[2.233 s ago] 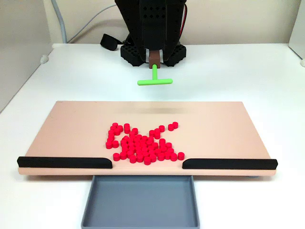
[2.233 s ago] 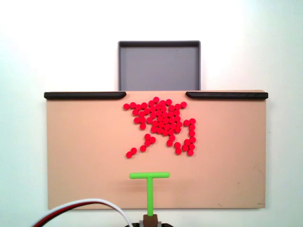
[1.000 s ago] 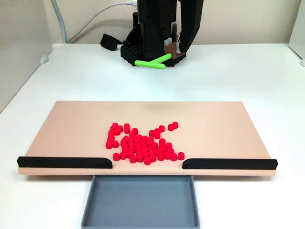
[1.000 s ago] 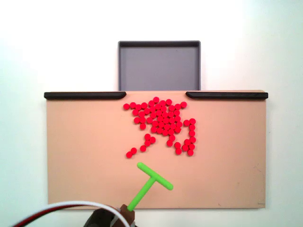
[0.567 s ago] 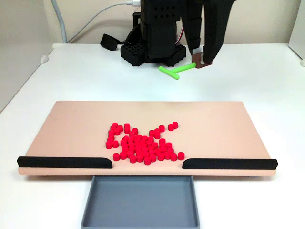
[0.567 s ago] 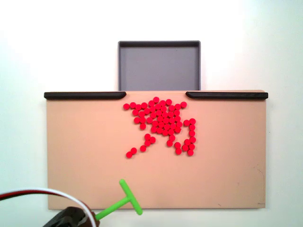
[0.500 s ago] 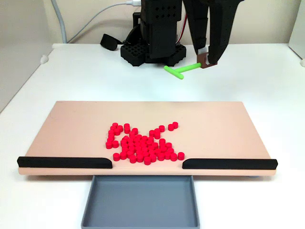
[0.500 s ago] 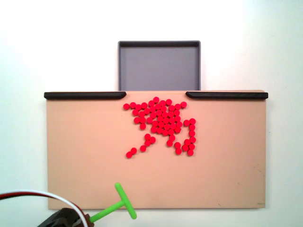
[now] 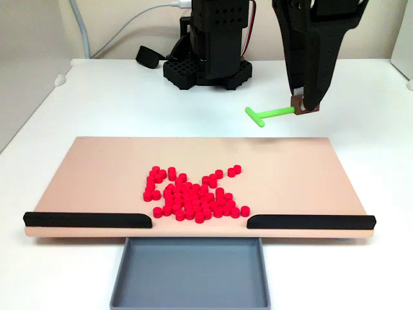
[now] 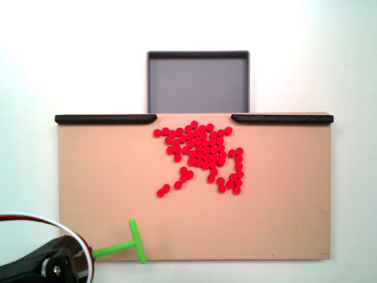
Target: Gather the left side granules
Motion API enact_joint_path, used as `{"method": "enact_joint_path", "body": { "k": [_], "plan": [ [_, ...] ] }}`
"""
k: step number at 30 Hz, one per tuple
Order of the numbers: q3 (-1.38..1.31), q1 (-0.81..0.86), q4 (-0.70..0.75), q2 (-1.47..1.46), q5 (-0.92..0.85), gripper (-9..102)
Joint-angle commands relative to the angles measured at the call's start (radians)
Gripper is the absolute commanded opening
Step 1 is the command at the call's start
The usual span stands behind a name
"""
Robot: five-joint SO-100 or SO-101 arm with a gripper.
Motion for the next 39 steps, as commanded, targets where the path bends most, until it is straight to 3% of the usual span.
{"method": "enact_joint_path", "body": {
  "k": [1,13,39],
  "plan": [
    [-0.071,-0.014,-0.006,-0.031,0.026,0],
    [-0.262,-0.017,0.003,-0.212,0.087,0],
    [-0.368,0.06,-0.006,-0.365,0.153,0]
  ]
}}
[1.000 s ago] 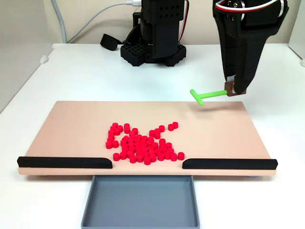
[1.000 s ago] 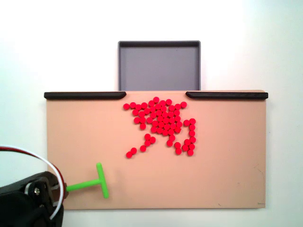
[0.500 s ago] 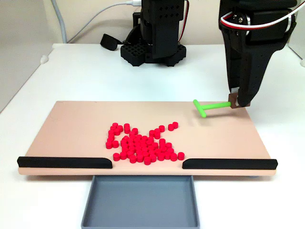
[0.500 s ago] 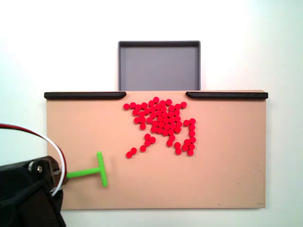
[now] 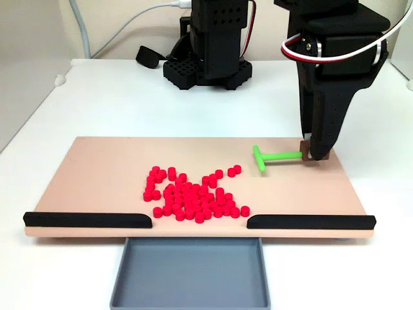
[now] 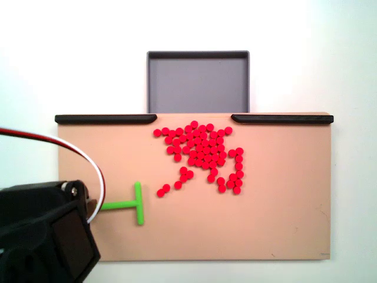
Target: Gather the left side granules
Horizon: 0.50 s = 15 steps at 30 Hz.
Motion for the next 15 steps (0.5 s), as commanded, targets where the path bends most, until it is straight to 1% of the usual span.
{"method": "enact_joint_path", "body": {
  "k": [1,9,15],
  "plan": [
    [-0.052,0.012,-0.006,0.0,0.002,0],
    [-0.052,0.017,-0.011,-0.018,0.005,0],
    [-0.052,0.035,-0.06,-0.028,-0.017,0]
  ]
}}
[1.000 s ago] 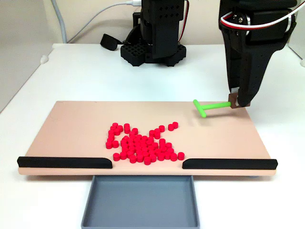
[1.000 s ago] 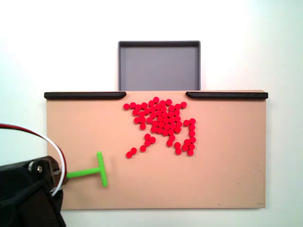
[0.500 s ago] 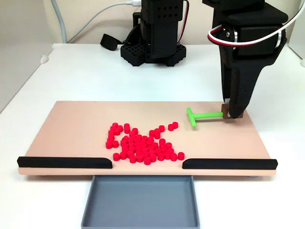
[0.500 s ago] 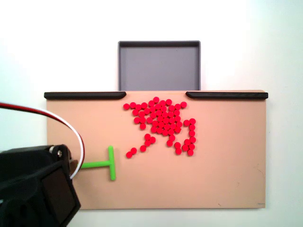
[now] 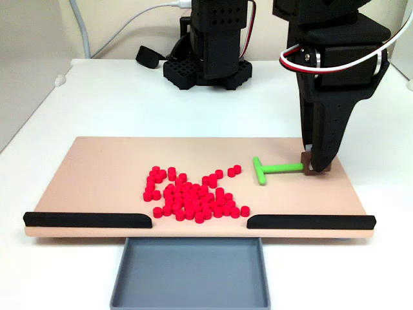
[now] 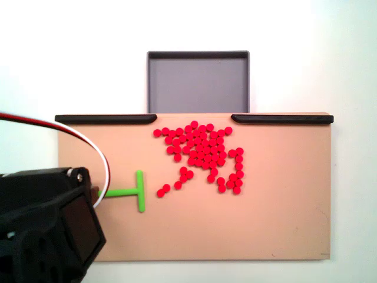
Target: Gather the left side granules
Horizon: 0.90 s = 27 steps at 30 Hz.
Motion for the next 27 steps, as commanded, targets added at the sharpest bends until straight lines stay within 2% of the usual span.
{"method": "enact_joint_path", "body": {
  "k": [1,27],
  "plan": [
    [-0.032,0.018,-0.011,0.005,-0.018,0],
    [-0.014,0.1,-0.011,-0.035,-0.02,0]
  ]
}}
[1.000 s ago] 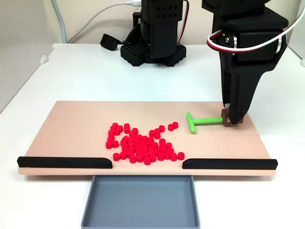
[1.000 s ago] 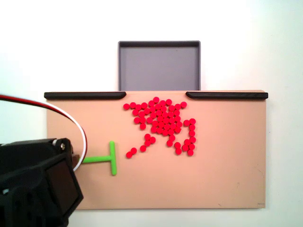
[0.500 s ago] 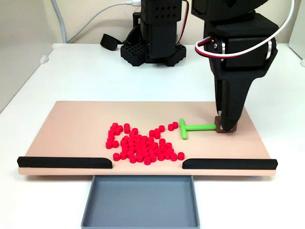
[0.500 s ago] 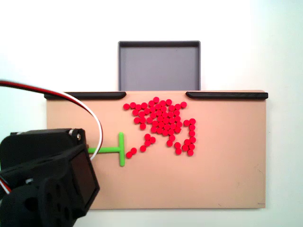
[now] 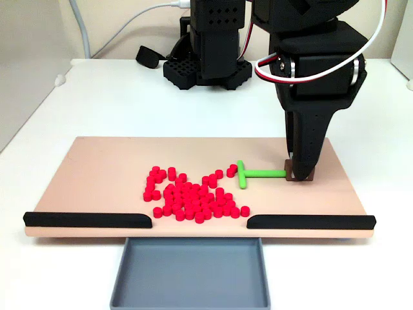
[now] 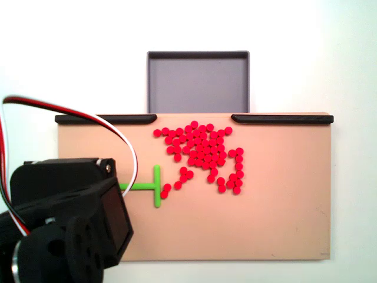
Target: Gather the left side granules
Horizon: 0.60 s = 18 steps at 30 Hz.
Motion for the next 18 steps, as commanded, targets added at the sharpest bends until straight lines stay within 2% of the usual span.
{"method": "enact_joint_path", "body": {
  "k": [1,18],
  "plan": [
    [-0.009,0.021,-0.002,-0.002,-0.014,0],
    [0.066,0.086,-0.002,0.058,-0.094,0]
  ]
}}
